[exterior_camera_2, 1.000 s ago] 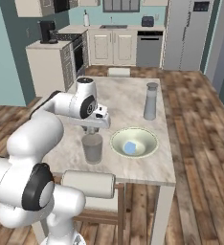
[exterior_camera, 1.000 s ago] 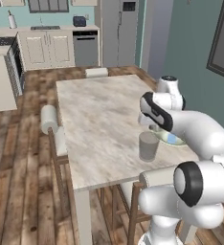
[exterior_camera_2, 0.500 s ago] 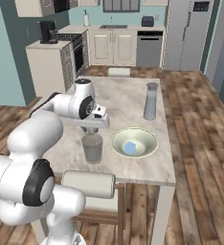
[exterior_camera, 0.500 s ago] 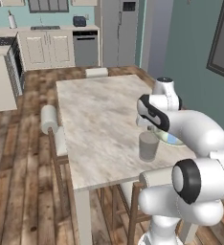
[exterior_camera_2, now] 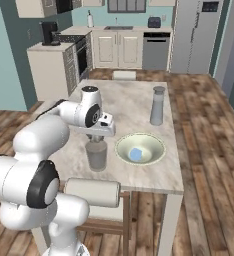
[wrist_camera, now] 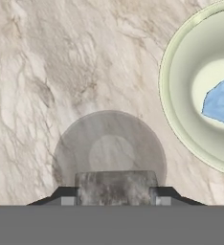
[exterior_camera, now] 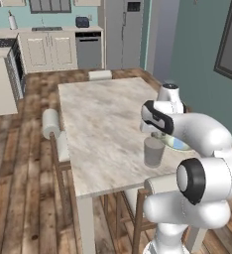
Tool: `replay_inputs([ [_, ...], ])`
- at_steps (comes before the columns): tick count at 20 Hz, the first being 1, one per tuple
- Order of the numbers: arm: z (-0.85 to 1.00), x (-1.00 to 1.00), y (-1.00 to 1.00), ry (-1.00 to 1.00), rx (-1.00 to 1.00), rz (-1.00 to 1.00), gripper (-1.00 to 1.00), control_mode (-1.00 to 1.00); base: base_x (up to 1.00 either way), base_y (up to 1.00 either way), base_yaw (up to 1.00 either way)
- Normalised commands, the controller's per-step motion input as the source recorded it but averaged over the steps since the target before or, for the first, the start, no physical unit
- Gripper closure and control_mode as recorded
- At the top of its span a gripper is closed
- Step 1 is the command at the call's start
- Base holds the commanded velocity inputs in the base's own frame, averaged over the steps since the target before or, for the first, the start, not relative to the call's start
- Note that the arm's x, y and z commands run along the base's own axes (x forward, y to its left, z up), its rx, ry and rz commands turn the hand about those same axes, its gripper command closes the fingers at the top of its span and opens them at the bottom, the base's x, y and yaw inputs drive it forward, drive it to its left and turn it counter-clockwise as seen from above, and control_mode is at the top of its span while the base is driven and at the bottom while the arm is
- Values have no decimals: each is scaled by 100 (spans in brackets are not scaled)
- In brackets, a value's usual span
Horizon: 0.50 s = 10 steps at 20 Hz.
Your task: There are two ice cubes in the ice bowl. Place both ice cubes in the glass cup.
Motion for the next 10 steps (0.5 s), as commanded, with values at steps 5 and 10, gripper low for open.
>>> replay_inputs([
  [5, -4, 21, 0, 0, 0, 0, 100, -100, 0, 0, 0],
  [10, 0, 14, 1, 0, 0, 0, 100, -100, 0, 0, 0],
])
